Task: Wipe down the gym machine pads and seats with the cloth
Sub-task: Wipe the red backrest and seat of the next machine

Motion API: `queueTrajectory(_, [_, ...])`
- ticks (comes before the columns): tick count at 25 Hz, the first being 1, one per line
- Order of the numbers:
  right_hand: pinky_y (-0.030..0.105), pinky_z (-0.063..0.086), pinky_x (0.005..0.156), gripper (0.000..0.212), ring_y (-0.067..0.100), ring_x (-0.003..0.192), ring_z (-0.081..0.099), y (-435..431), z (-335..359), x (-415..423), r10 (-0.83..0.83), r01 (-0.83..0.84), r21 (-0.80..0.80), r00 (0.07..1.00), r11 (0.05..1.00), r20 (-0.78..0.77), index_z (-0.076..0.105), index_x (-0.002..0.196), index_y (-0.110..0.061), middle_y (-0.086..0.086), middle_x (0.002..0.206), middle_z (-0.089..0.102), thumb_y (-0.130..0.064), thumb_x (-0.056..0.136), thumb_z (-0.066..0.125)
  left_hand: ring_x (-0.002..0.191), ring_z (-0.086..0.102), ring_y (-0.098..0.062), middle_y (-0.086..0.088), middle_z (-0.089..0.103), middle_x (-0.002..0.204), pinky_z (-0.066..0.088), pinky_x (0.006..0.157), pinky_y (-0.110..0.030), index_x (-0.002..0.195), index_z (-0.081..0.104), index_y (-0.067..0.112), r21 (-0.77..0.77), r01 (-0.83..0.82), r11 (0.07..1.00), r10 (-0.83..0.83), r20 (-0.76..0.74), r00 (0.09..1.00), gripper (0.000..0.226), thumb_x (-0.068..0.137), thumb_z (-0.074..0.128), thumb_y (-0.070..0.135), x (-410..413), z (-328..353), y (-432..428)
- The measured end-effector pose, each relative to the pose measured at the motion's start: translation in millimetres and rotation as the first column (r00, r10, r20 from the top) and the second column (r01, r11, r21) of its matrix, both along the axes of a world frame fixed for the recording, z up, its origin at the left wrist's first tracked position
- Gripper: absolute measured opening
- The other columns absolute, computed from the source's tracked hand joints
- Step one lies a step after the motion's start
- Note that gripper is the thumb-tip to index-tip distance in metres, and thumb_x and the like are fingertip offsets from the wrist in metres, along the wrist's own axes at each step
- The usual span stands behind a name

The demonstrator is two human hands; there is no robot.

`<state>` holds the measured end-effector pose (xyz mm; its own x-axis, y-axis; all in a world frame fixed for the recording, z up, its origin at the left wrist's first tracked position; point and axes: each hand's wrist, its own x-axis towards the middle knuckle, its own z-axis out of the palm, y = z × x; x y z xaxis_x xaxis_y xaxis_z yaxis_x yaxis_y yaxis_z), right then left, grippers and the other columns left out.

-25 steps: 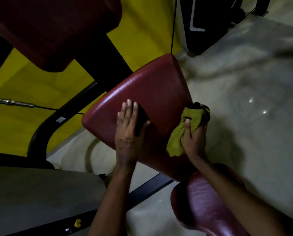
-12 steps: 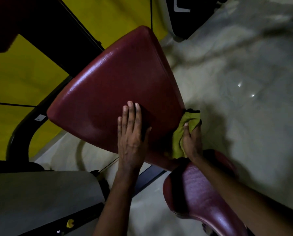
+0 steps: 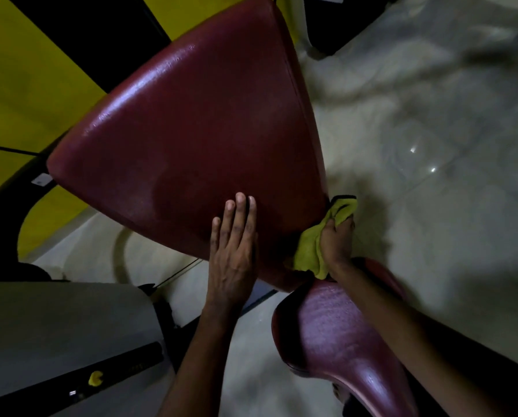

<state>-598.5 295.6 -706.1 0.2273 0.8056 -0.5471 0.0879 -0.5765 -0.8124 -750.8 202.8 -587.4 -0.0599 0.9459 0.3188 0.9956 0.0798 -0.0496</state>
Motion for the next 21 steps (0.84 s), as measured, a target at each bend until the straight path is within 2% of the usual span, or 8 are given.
queueTrajectory(2, [0.029,0.038,0.099,0.037,0.036,0.125,0.053,-6,-2,-3,-0.022,0.022,-0.054,1.0,0.998,0.01,0.046,0.134,0.004,0.022,0.135,0.054,-0.008,0.099,0.046,0.152,-0.002,-0.013,0.007,-0.011,0.165,-0.002,0.123,-0.035,0.156,0.014,0.014,-0.015,-0.02,1.0,0.02,0.008,1.0,0.076,0.095,0.06,0.01,4,-4,-1])
queueTrajectory(4, [0.032,0.036,0.103,0.041,0.037,0.128,0.05,-13,-1,-9,-0.034,0.034,-0.089,0.999,0.995,0.0,0.043,0.138,0.007,0.023,0.139,0.051,-0.008,0.1,0.047,0.152,-0.005,-0.011,0.003,-0.004,0.165,-0.004,0.123,-0.034,0.155,0.018,0.012,-0.019,-0.023,1.0,0.023,0.039,0.999,0.054,0.106,0.035,0.024,7,-6,-1])
queueTrajectory(6, [0.036,0.038,0.106,0.043,0.037,0.126,0.052,-14,0,-13,-0.063,0.062,-0.085,0.998,0.994,-0.017,0.044,0.138,0.005,0.022,0.138,0.053,-0.009,0.098,0.047,0.151,-0.004,-0.01,-0.002,0.005,0.163,-0.001,0.122,-0.034,0.153,0.025,0.009,-0.055,-0.006,0.998,0.011,0.088,0.996,0.055,0.107,0.013,0.037,10,-12,-6])
queueTrajectory(8, [0.043,0.043,0.107,0.05,0.038,0.123,0.055,-11,-12,-13,-0.104,0.101,-0.099,0.994,0.99,-0.026,0.047,0.137,0.0,0.019,0.136,0.056,-0.02,0.091,0.045,0.152,-0.003,-0.013,-0.001,-0.004,0.165,-0.001,0.123,-0.035,0.155,0.018,0.009,-0.109,0.039,0.993,-0.032,0.067,0.997,0.056,0.102,0.027,0.025,6,-23,-18])
queueTrajectory(12, [0.05,0.049,0.103,0.069,0.036,0.119,0.059,-23,-51,-13,-0.119,0.105,-0.212,0.991,0.972,-0.056,0.047,0.14,-0.002,0.017,0.135,0.058,-0.027,0.075,0.042,0.153,-0.002,-0.018,0.0,-0.013,0.165,-0.004,0.123,-0.038,0.157,0.005,0.011,-0.108,-0.091,0.99,0.097,0.058,0.994,0.087,0.084,0.052,0.007,-8,-40,-46])
queueTrajectory(15, [0.048,0.05,0.103,0.056,0.034,0.118,0.059,-39,-26,-29,-0.128,0.093,-0.268,0.985,0.959,-0.119,0.038,0.145,0.0,0.015,0.138,0.053,-0.018,0.093,0.047,0.153,-0.002,-0.02,-0.003,-0.011,0.165,-0.002,0.123,-0.039,0.157,0.008,0.007,-0.136,-0.115,0.984,0.125,0.07,0.99,0.088,0.08,0.051,0.003,-7,-53,-61])
queueTrajectory(17, [0.046,0.046,0.106,0.059,0.036,0.123,0.054,-44,-18,-38,-0.127,0.094,-0.299,0.988,0.95,-0.091,0.026,0.151,0.002,0.018,0.146,0.044,-0.019,0.099,0.047,0.153,-0.002,-0.021,-0.003,-0.011,0.165,0.003,0.124,-0.041,0.156,0.007,0.006,-0.168,-0.14,0.976,0.161,0.122,0.979,0.09,0.078,0.051,-0.001,-5,-55,-71])
queueTrajectory(21, [0.043,0.045,0.108,0.071,0.037,0.125,0.052,-55,1,-56,-0.128,0.096,-0.282,0.987,0.955,-0.098,0.028,0.148,0.001,0.019,0.15,0.038,-0.026,0.086,0.048,0.153,0.002,-0.02,-0.005,-0.004,0.165,0.008,0.122,-0.043,0.157,0.009,0.006,-0.173,-0.169,0.97,0.204,0.207,0.957,0.088,0.078,0.049,-0.002,-8,-44,-81])
